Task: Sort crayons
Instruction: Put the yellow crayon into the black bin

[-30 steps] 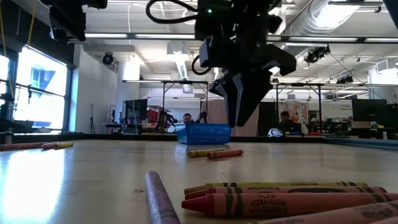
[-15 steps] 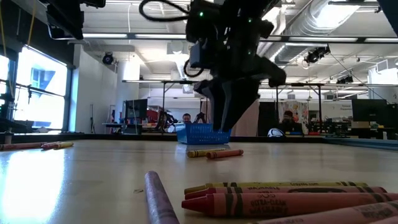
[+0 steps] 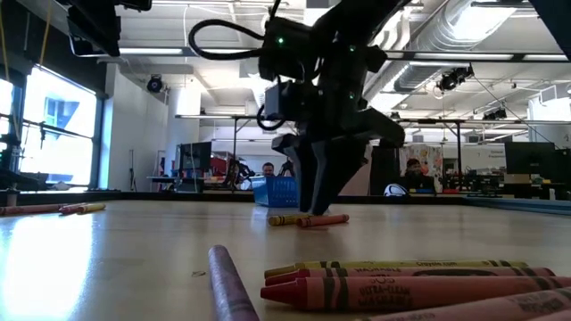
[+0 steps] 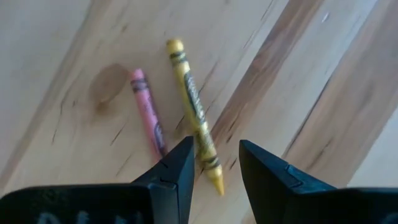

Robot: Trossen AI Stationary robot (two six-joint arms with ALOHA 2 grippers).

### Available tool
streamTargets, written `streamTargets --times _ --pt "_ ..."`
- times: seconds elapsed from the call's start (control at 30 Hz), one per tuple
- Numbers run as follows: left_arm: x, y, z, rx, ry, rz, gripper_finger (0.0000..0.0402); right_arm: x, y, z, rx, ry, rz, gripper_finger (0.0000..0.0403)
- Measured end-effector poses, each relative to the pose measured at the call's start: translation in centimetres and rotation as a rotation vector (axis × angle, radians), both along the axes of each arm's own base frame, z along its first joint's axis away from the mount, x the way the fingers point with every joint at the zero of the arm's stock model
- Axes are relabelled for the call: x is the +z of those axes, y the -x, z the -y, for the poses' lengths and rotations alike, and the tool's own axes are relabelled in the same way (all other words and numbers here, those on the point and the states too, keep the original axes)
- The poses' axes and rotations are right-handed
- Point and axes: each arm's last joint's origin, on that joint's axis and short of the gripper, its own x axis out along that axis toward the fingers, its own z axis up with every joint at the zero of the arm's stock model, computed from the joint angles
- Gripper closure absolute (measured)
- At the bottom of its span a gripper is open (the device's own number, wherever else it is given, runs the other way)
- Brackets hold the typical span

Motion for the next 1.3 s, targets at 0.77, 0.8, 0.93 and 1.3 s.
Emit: streamTargets --times 0.77,0.8,0.93,1.3 --pt "0.0 0.0 -0.1 0.008 -0.028 0.001 0.0307 -1.4 -0.6 0.9 -0.017 -0.025 -0.034 0.0385" --pt "0.0 0.0 -0.1 0.011 -0.032 0.001 0.0307 -1.2 -0.7 1.1 -0.021 -0.023 -0.033 0.0385" --pt "0.0 0.0 -0.2 0.032 -0.052 0.004 0.0307 0.0 -1.5 2.3 -0.063 0.030 -0.022 0.0396" --pt "0.0 0.0 -0.2 0.039 -0.055 0.004 0.0307 8.6 -0.4 3.8 -0.182 -0.025 -0.304 0.0396"
